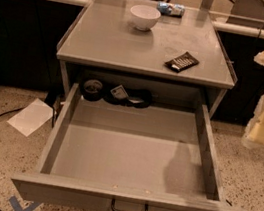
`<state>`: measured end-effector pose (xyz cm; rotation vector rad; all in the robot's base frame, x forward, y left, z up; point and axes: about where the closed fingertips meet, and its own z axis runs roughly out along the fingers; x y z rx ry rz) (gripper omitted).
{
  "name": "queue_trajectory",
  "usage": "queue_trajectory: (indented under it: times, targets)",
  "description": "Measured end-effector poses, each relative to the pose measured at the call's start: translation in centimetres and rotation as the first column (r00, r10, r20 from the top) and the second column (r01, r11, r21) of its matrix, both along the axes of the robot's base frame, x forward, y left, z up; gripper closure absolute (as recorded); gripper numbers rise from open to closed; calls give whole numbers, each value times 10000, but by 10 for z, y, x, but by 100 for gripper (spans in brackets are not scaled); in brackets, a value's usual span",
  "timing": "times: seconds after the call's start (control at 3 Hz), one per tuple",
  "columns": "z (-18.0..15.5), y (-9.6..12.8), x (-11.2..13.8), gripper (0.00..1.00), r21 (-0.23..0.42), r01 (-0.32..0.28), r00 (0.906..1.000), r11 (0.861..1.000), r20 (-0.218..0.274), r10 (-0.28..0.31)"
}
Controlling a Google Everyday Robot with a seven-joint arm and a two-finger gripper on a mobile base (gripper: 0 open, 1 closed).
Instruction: Place rxbar chocolate into top drawer
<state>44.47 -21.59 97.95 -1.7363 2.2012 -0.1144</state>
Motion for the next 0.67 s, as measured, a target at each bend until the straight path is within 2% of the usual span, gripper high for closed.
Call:
queue_trajectory:
  times: [0.33, 0.67]
  targets:
    - [2, -4, 41, 0, -216, -605, 9972, 9979, 419, 613]
    - [-1, -10, 101, 0, -422, -1174, 9901, 9922, 727, 1202]
